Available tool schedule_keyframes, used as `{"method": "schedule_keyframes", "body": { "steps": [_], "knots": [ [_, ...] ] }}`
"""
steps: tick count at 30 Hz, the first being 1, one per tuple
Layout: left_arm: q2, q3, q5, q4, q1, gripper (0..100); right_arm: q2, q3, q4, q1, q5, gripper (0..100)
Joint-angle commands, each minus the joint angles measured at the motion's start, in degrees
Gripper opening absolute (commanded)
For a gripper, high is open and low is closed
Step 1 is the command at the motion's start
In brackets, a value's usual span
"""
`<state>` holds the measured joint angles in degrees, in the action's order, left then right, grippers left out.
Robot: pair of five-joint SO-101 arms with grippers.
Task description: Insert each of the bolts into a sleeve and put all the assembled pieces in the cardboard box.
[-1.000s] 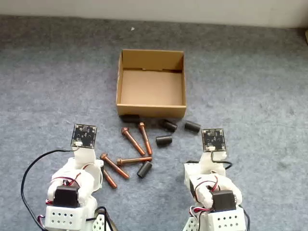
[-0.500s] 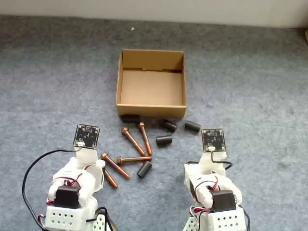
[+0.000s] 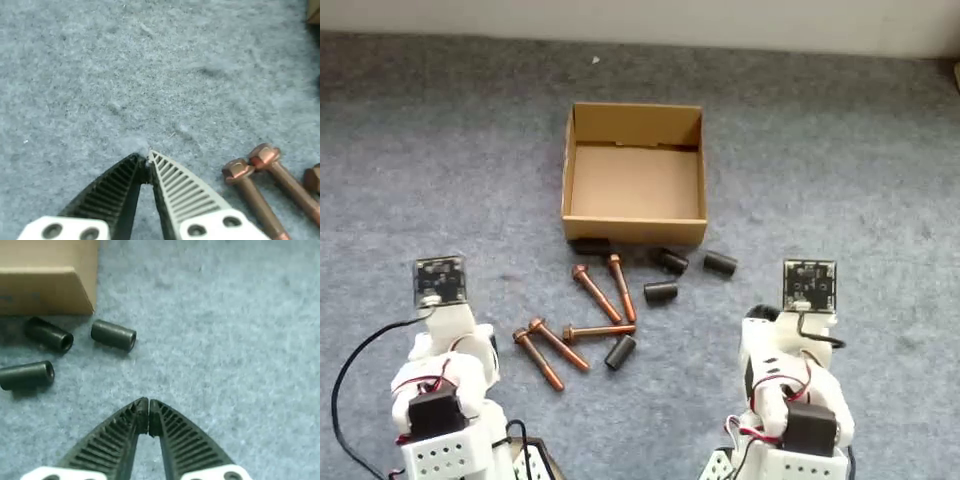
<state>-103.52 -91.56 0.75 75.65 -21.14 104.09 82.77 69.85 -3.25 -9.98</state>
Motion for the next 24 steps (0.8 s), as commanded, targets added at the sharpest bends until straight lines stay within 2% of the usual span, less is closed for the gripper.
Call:
{"method": "schedule_keyframes", "body": {
  "steps": [1,3,8,13,16,19,24],
  "knots": [
    [-0.1,-2.4,9.1,-4.7,-1.4,2,-0.3,-7.7,-1.0,-0.7,-3.1,8.0],
    [-0.1,-3.1,10.7,-5.0,-1.4,2,-0.4,-10.5,-0.8,-0.7,-3.1,13.2],
    [-0.1,-3.3,11.0,-5.0,-1.4,2,-5.8,-17.2,3.4,4.1,-3.3,14.0],
    [-0.1,-3.4,11.2,-5.0,-1.4,2,-25.3,-28.3,7.6,8.4,-3.3,14.1],
    [-0.1,-3.4,14.6,-4.9,-1.5,2,-38.4,-35.8,11.6,13.4,-3.5,14.2],
    [-0.1,-3.2,16.8,-4.4,-1.5,2,-48.5,-41.2,13.8,19.5,-10.2,14.2],
    [-0.1,-2.9,18.3,-3.3,-1.5,2,-57.0,-44.3,13.8,27.0,-21.2,14.6]
  ]
}}
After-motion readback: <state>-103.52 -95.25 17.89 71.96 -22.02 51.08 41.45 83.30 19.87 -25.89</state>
